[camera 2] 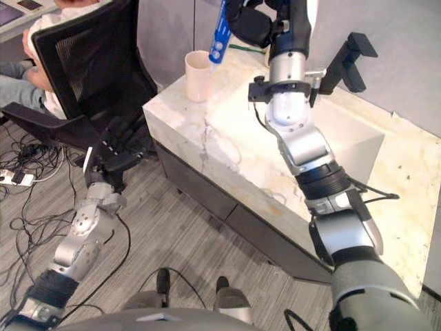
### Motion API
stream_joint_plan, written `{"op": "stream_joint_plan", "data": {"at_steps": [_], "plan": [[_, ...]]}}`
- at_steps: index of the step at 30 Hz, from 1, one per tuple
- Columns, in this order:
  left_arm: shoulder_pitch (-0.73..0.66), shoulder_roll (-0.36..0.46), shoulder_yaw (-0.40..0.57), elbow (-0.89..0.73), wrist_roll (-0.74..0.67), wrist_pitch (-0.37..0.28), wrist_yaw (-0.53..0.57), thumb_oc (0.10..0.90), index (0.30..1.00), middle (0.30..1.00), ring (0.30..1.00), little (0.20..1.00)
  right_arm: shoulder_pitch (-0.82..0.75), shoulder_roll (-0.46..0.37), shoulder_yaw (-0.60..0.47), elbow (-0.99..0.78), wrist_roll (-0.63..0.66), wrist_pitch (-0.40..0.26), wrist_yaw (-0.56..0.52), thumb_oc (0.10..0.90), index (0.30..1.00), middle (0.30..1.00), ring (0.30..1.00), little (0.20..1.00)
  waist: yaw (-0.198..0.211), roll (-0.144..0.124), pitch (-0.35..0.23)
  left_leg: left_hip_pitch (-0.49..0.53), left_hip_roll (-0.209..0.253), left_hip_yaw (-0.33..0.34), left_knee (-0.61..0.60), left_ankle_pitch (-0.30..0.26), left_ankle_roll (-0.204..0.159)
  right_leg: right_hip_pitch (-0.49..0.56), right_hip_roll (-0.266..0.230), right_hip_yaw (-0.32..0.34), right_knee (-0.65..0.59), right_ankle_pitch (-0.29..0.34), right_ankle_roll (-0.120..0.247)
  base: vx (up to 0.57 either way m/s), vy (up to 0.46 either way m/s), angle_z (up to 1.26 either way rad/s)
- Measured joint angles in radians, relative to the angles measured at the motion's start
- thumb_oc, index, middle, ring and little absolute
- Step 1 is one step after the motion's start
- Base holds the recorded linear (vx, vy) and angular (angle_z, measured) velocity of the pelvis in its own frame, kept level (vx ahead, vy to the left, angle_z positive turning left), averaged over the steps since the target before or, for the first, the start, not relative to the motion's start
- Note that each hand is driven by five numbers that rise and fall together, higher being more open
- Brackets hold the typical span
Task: Organize the bathroom.
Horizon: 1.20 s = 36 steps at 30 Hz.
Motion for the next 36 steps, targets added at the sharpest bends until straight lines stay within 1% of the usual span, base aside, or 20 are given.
{"op": "stream_joint_plan", "data": {"at_steps": [1, 2, 3, 4, 5, 6, 7, 8, 9, 11, 12, 15, 16, 19, 25, 30, 33, 36], "plan": [[0.001, 0.001, 0.0, 0.009, 0.0, 0.0, 0.002, 0.8, 0.9, 0.9, 0.9, 0.9, 0.003, 0.0, 0.0, -0.001, 0.0, 0.0, 0.001, 0.4, 0.3, 0.3, 0.3, 0.3, -0.002, 0.004, 0.002, 0.013, 0.0, 0.004, -0.008, -0.002, 0.004, -0.03, -0.006, 0.003, 0.041, -0.046, -0.005, 0.2, 0.023, -0.23], [0.002, 0.002, 0.008, 0.015, 0.0, 0.0, 0.007, 0.8, 0.9, 0.9, 0.9, 0.9, 0.001, 0.0, 0.0, -0.003, 0.0, 0.0, 0.005, 0.4, 0.3, 0.3, 0.3, 0.3, 0.0, 0.003, 0.001, 0.025, -0.005, 0.013, -0.015, -0.006, 0.01, -0.052, -0.002, -0.008, 0.034, -0.063, -0.015, 0.2, -0.019, -0.16], [0.004, 0.003, 0.015, 0.016, 0.0, -0.001, 0.009, 0.8, 0.9, 0.9, 0.9, 0.9, 0.001, 0.0, 0.001, -0.007, 0.0, 0.0, 0.007, 0.4, 0.3, 0.3, 0.3, 0.3, 0.006, 0.003, 0.001, 0.032, -0.004, 0.023, -0.024, -0.006, 0.011, -0.066, 0.0, -0.015, 0.027, -0.065, -0.019, 0.2, -0.048, -0.34], [0.012, 0.005, 0.032, 0.016, 0.0, -0.002, 0.016, 0.8, 0.9, 0.9, 0.9, 0.9, 0.001, 0.0, 0.004, -0.018, 0.0, -0.001, 0.008, 0.4, 0.3, 0.3, 0.3, 0.3, 0.025, -0.001, -0.001, 0.048, -0.004, 0.055, -0.036, -0.006, 0.009, -0.079, 0.002, -0.049, -0.046, -0.047, -0.002, 0.2, -0.066, -0.56], [0.022, 0.004, 0.047, 0.017, 0.001, -0.006, 0.034, 0.8, 0.9, 0.9, 0.9, 0.9, -0.005, 0.001, 0.012, -0.027, 0.0, -0.002, 0.009, 0.4, 0.3, 0.3, 0.3, 0.3, 0.038, -0.007, -0.001, 0.066, -0.006, 0.071, -0.047, -0.013, 0.003, -0.091, 0.008, -0.07, -0.126, -0.014, 0.021, 0.17, -0.059, -0.49], [0.027, 0.004, 0.052, 0.021, 0.001, -0.007, 0.038, 0.8, 0.9, 0.9, 0.9, 0.9, -0.005, 0.001, 0.016, -0.03, 0.001, -0.003, 0.009, 0.4, 0.3, 0.3, 0.3, 0.3, 0.034, -0.009, -0.002, 0.071, -0.01, 0.068, -0.049, -0.015, 0.001, -0.083, 0.017, -0.051, -0.162, 0.014, 0.021, 0.12, -0.055, -0.08], [0.032, 0.003, 0.054, 0.031, 0.002, -0.008, 0.04, 0.8, 0.9, 0.9, 0.9, 0.9, -0.004, 0.001, 0.018, -0.026, 0.002, -0.003, 0.008, 0.4, 0.3, 0.3, 0.3, 0.3, 0.021, -0.023, -0.007, 0.083, -0.025, 0.052, -0.05, -0.02, -0.006, -0.061, 0.021, -0.006, -0.231, 0.063, 0.021, 0.06, -0.036, 0.38], [0.042, -0.006, 0.054, 0.041, 0.004, -0.01, 0.035, 0.8, 0.9, 0.9, 0.9, 0.9, -0.004, -0.001, 0.019, -0.02, 0.003, -0.003, 0.009, 0.4, 0.3, 0.3, 0.3, 0.3, 0.013, -0.033, -0.014, 0.094, -0.036, 0.038, -0.05, -0.027, -0.016, -0.037, 0.023, 0.016, -0.259, 0.146, -0.026, 0.06, -0.045, 0.38], [0.063, -0.017, 0.053, 0.04, 0.004, -0.013, 0.029, 0.8, 0.9, 0.9, 0.9, 0.9, -0.005, -0.003, 0.019, -0.016, 0.005, -0.003, 0.008, 0.4, 0.3, 0.3, 0.3, 0.3, 0.016, -0.021, -0.02, 0.1, -0.024, 0.039, -0.049, -0.033, -0.024, -0.018, 0.036, 0.012, -0.282, 0.157, -0.035, 0.06, -0.048, 0.16], [0.076, -0.018, 0.051, 0.041, 0.004, -0.018, 0.021, 0.8, 0.9, 0.9, 0.9, 0.9, -0.005, -0.02, 0.019, -0.016, 0.005, -0.004, 0.008, 0.4, 0.3, 0.3, 0.3, 0.3, 0.025, -0.018, -0.023, 0.101, -0.002, 0.042, -0.043, -0.047, -0.044, 0.005, 0.062, 0.004, -0.32, 0.174, -0.059, 0.06, -0.044, -0.03], [0.076, -0.018, 0.05, 0.041, 0.004, -0.02, 0.02, 0.8, 0.9, 0.9, 0.9, 0.9, -0.008, -0.023, 0.019, -0.016, 0.007, -0.004, 0.012, 0.4, 0.3, 0.3, 0.3, 0.3, 0.026, -0.018, -0.023, 0.099, 0.013, 0.042, -0.041, -0.051, -0.052, 0.004, 0.077, 0.003, -0.32, 0.174, -0.06, 0.05, -0.025, -0.02], [0.076, -0.021, 0.05, 0.04, 0.004, -0.02, 0.016, 0.8, 0.9, 0.9, 0.9, 0.9, -0.01, -0.023, 0.02, -0.016, 0.014, -0.004, 0.016, 0.4, 0.3, 0.3, 0.3, 0.3, 0.027, -0.018, -0.023, 0.1, 0.021, 0.042, -0.042, -0.055, -0.058, 0.004, 0.087, 0.003, -0.32, 0.172, -0.062, 0.06, -0.021, -0.04], [0.072, -0.036, 0.05, 0.04, 0.004, -0.021, 0.007, 0.8, 0.9, 0.9, 0.9, 0.9, -0.015, -0.023, 0.022, -0.016, 0.014, -0.004, 0.025, 0.4, 0.3, 0.3, 0.3, 0.3, 0.025, -0.018, -0.024, 0.101, 0.031, 0.045, -0.042, -0.06, -0.067, 0.004, 0.098, 0.003, -0.32, 0.167, -0.07, 0.1, -0.035, -0.05], [0.072, -0.049, 0.049, 0.038, 0.004, -0.021, 0.007, 0.8, 0.9, 0.9, 0.9, 0.9, -0.019, -0.019, 0.038, -0.016, 0.022, -0.004, 0.024, 0.4, 0.3, 0.3, 0.3, 0.3, 0.028, -0.021, -0.027, 0.105, 0.034, 0.045, -0.043, -0.061, -0.069, 0.009, 0.104, 0.003, -0.32, 0.159, -0.081, 0.11, -0.042, 0.01], [0.071, -0.048, 0.05, 0.02, 0.004, -0.021, 0.011, 0.8, 0.9, 0.9, 0.9, 0.9, -0.02, -0.017, 0.06, -0.017, 0.022, -0.003, 0.032, 0.4, 0.3, 0.3, 0.3, 0.3, 0.054, -0.025, -0.029, 0.101, 0.031, 0.042, -0.04, -0.061, -0.07, 0.009, 0.104, 0.003, -0.32, 0.158, -0.082, 0.05, -0.02, 0.03], [0.07, -0.048, 0.047, 0.02, 0.004, -0.021, 0.03, 0.8, 0.9, 0.9, 0.9, 0.9, -0.02, 0.038, 0.08, -0.017, 0.021, -0.003, 0.073, 0.4, 0.3, 0.3, 0.3, 0.3, 0.057, -0.038, -0.039, 0.098, 0.032, 0.037, -0.038, -0.061, -0.07, 0.009, 0.104, 0.001, -0.32, 0.155, -0.083, 0.03, -0.008, 0.02], [0.069, -0.048, 0.046, 0.02, 0.004, -0.021, 0.034, 0.8, 0.9, 0.9, 0.9, 0.9, -0.02, 0.045, 0.104, -0.017, 0.021, -0.003, 0.096, 0.4, 0.3, 0.3, 0.3, 0.3, 0.06, -0.042, -0.042, 0.097, 0.032, 0.037, -0.038, -0.061, -0.07, 0.009, 0.103, 0.0, -0.32, 0.154, -0.083, 0.09, -0.026, 0.01], [0.069, -0.048, 0.046, 0.02, 0.005, -0.021, 0.045, 0.8, 0.9, 0.9, 0.9, 0.9, -0.02, 0.07, 0.111, -0.017, 0.02, -0.003, 0.099, 0.4, 0.3, 0.3, 0.3, 0.3, 0.067, -0.042, -0.042, 0.097, 0.032, 0.036, -0.038, -0.061, -0.07, 0.009, 0.104, 0.0, -0.32, 0.153, -0.084, 0.11, -0.037, 0.01]]}}
